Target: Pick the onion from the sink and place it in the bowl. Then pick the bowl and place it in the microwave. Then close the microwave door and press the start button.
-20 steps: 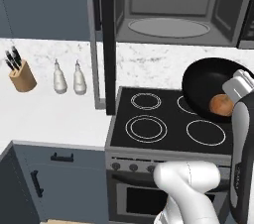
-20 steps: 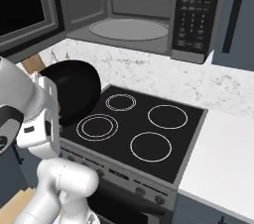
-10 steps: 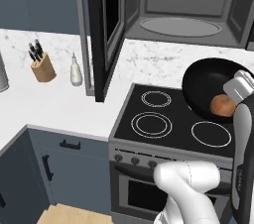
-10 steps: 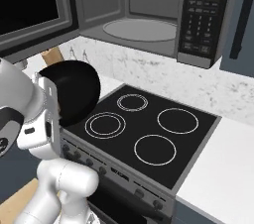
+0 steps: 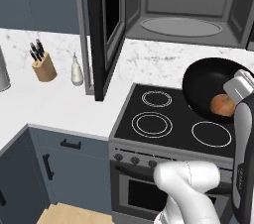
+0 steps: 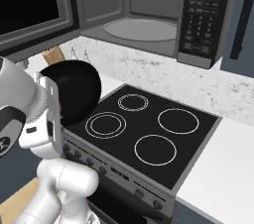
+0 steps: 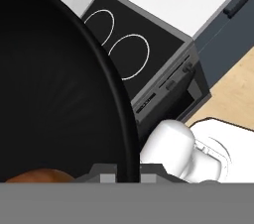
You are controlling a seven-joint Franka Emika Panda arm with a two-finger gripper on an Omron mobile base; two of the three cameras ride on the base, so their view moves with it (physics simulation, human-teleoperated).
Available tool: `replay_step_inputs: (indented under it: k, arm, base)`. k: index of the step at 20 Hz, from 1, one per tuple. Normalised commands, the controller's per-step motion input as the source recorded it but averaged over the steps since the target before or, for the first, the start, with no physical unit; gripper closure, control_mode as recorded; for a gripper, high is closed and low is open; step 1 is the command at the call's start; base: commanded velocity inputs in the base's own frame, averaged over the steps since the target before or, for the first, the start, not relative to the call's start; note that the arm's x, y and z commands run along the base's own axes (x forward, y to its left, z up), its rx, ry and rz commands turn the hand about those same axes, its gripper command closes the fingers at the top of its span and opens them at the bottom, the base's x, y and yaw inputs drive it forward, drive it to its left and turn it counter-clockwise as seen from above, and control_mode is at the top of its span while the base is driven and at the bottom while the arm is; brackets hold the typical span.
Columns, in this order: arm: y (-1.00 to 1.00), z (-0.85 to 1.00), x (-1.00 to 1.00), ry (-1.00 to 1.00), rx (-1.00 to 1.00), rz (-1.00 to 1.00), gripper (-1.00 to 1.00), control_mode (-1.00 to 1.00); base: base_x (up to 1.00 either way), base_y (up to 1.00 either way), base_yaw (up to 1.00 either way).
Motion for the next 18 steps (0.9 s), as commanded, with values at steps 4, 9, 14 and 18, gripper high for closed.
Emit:
replay_step_inputs:
  k: [4, 9, 14, 18]
  arm:
    - [0.0, 0.0, 0.0, 0.0, 0.0, 0.0, 1.0, 1.0]
    - [0.0, 0.0, 0.0, 0.0, 0.0, 0.0, 1.0, 1.0]
    - [-0.04, 0.0, 0.05, 0.0, 0.01, 0.06, 1.0, -1.0]
    - [-0.06, 0.19, 0.03, -0.01, 0.01, 0.1, 1.0, -1.0]
  base:
    - [0.96, -0.01, 0.08]
    - [0.44, -0.07, 0.2]
    - [0.28, -0.17, 0.24]
    - [0.0, 0.0, 0.0]
